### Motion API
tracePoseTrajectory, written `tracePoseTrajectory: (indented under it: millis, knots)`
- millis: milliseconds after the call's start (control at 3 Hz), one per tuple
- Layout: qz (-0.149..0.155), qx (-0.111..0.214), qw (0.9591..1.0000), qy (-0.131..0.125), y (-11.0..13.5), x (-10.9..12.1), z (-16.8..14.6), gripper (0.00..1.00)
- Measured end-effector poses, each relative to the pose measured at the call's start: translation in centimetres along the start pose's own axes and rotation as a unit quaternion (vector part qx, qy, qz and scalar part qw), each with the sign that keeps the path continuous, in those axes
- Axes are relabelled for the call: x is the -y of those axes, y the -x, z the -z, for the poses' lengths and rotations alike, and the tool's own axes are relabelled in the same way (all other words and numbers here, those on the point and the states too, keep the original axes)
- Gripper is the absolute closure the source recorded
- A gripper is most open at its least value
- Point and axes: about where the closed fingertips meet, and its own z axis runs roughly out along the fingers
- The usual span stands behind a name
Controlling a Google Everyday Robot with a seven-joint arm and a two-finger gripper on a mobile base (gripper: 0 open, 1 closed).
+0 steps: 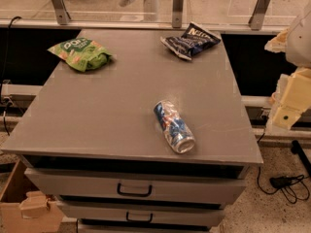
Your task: Move blue chip bag near green rice chip bag
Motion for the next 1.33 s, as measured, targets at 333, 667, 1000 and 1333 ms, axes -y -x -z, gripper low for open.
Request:
tracePoseTrajectory:
  millis: [333, 667, 1000, 1333]
  knots:
    - [0.003, 0.003, 1.0, -0.001, 0.2, 0.1, 0.1, 0.0]
    - [0.026, 0.025, 0.9993, -0.01, 2.8, 2.1, -0.9, 0.0]
    - [0.041, 0.06, 0.9966, -0.037, 6.5, 6.3, -2.6, 0.0]
    - [0.056, 0.115, 0.988, -0.086, 10.8, 11.5, -3.0, 0.0]
